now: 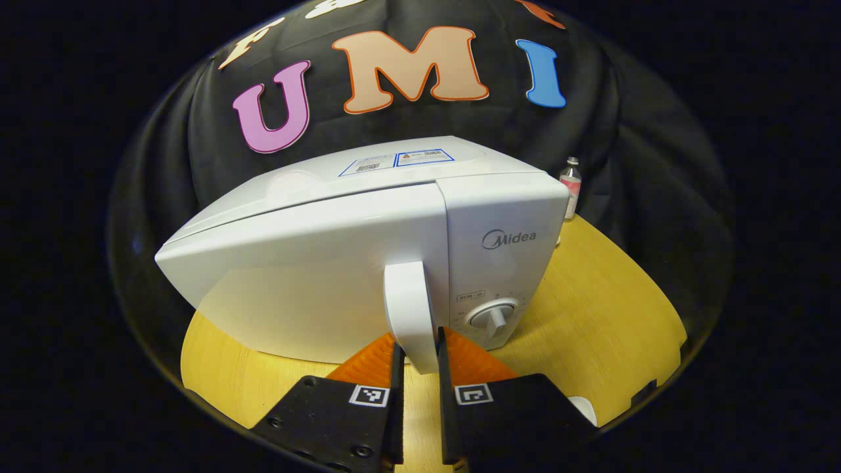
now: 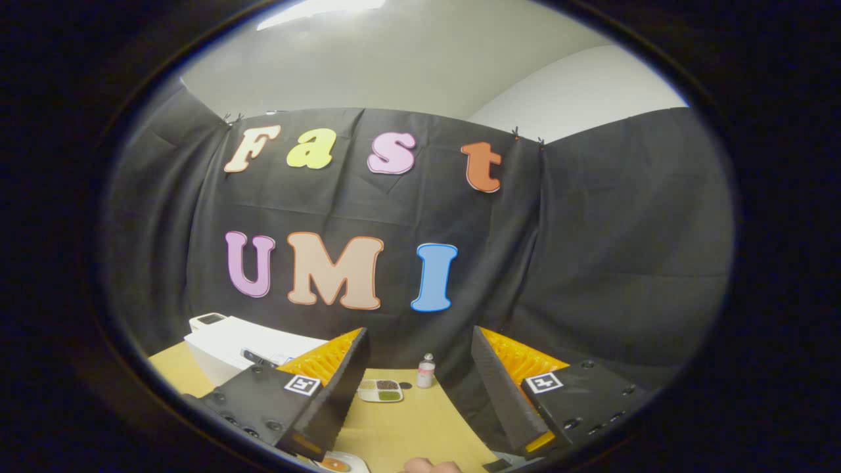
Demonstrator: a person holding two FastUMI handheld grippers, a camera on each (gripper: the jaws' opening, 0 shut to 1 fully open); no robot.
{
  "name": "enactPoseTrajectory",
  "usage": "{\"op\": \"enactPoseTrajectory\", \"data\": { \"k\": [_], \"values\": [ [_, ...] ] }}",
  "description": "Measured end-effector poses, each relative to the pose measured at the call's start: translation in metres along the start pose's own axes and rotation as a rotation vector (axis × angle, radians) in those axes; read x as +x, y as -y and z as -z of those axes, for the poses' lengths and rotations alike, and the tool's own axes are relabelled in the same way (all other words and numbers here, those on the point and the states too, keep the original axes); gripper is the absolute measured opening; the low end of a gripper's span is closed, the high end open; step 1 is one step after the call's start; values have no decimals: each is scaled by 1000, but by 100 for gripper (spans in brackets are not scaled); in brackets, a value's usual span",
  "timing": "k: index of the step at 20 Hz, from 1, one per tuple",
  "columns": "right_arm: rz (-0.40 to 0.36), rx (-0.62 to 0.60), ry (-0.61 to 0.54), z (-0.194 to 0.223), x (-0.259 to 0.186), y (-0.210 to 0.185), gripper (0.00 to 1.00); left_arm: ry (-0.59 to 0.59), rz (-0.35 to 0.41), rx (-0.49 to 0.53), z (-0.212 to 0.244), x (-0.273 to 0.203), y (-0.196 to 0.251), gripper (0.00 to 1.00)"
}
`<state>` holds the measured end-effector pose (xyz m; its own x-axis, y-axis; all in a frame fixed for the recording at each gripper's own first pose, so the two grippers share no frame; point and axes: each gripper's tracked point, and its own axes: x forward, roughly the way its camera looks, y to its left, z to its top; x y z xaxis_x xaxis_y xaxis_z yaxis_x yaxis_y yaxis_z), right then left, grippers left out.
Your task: Open the microwave oven with the left hand, put the food in, and close the microwave oven.
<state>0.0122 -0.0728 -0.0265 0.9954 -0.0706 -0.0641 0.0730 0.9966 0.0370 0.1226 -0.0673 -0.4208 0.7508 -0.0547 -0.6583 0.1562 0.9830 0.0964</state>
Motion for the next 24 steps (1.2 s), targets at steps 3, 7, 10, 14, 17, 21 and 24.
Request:
{"op": "enactPoseTrajectory", "data": {
  "k": [3,7,10,14,17,21,24],
  "values": [
    [-8,6,1,0,1,-3,97,-7,30,-11,0,0,1,20],
    [-17,21,4,0,-1,-6,94,-44,42,-31,4,0,2,20],
    [-22,19,4,2,-2,-5,94,-58,69,6,7,-1,3,20],
    [-32,47,-6,5,-4,-7,94,-52,90,5,8,-1,4,13],
    [-29,50,9,0,-5,-3,94,-12,101,0,5,-4,3,9],
    [-38,73,10,3,-4,-5,94,-13,111,-35,28,-39,1,8],
    [-72,87,-8,11,1,-17,94,-15,117,-52,48,-64,-6,9]
  ]
}}
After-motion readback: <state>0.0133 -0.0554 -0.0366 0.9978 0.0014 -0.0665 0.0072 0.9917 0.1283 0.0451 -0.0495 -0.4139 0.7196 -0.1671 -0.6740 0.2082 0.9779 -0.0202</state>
